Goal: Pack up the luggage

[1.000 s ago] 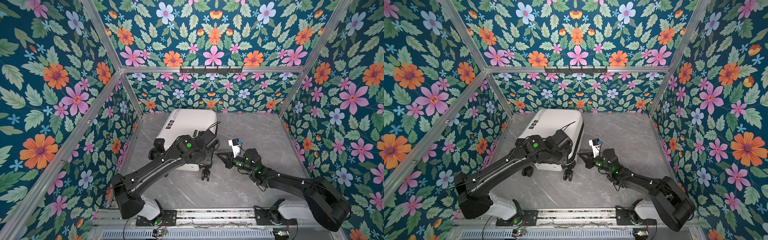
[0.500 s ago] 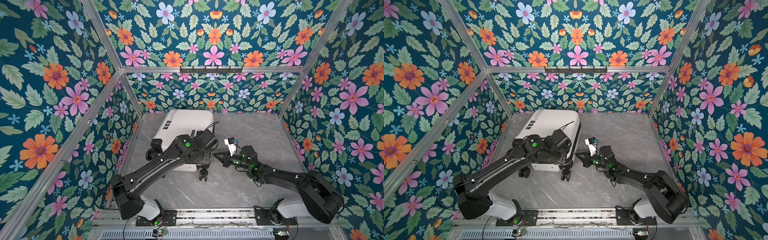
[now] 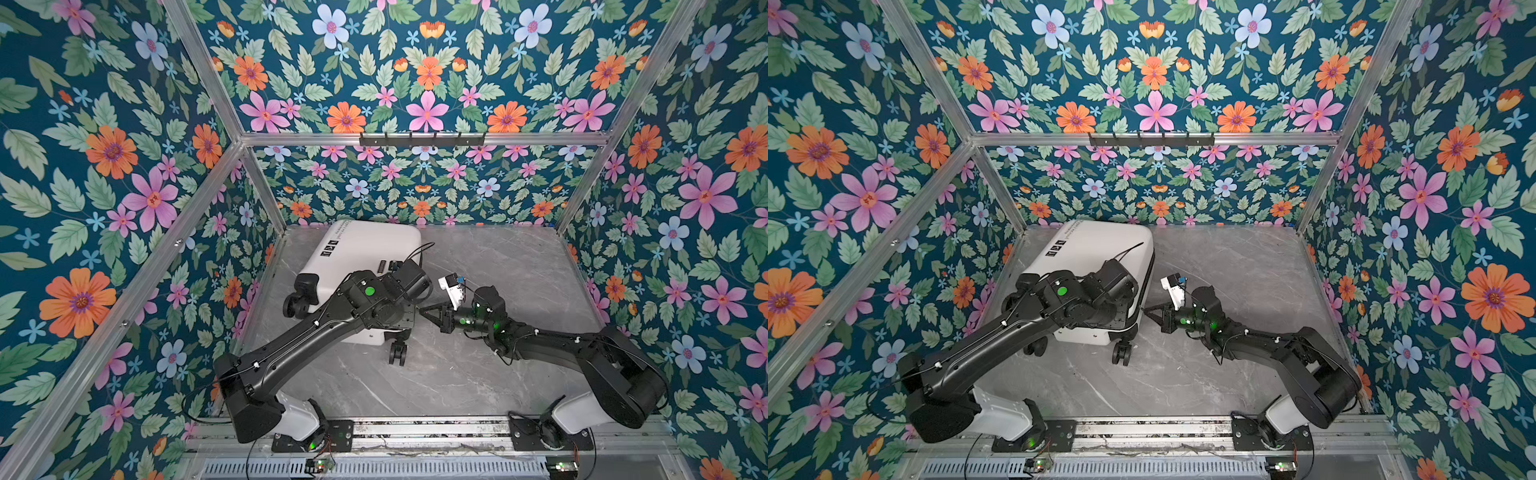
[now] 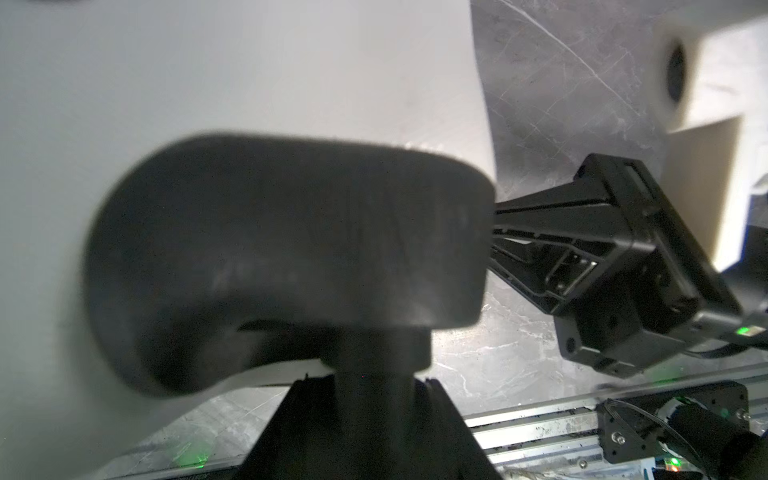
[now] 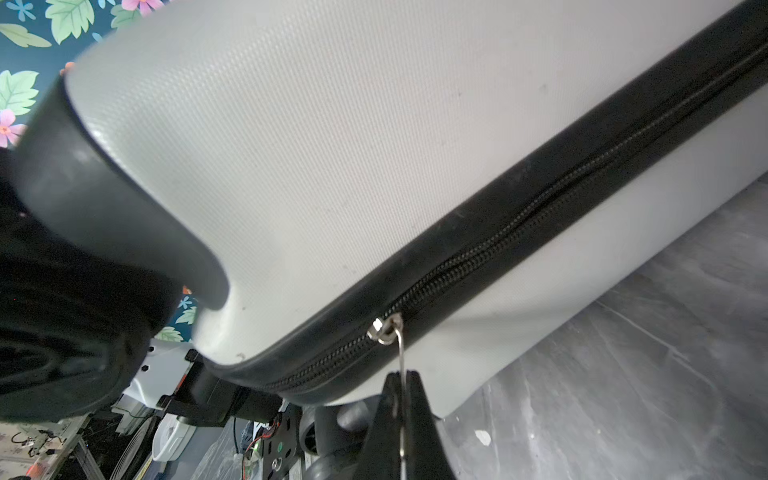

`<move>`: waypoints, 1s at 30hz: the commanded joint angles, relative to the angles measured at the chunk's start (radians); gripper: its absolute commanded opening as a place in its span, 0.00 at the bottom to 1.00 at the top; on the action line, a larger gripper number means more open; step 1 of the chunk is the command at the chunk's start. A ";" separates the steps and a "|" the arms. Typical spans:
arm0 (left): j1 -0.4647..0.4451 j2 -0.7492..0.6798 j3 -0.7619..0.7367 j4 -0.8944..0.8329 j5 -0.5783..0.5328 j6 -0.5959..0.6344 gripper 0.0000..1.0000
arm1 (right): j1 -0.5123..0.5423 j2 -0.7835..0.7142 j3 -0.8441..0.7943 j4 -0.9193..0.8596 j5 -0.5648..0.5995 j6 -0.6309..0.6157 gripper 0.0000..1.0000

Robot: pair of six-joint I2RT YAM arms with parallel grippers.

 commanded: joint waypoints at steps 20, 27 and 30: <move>-0.004 -0.021 0.004 0.039 0.009 -0.006 0.00 | 0.005 0.056 0.052 0.000 0.043 0.038 0.13; -0.004 -0.021 -0.001 0.040 0.018 -0.009 0.00 | 0.004 0.066 0.065 0.013 0.050 0.040 0.13; -0.004 -0.021 -0.003 0.040 0.021 -0.009 0.00 | 0.004 0.060 0.068 0.012 0.059 0.038 0.11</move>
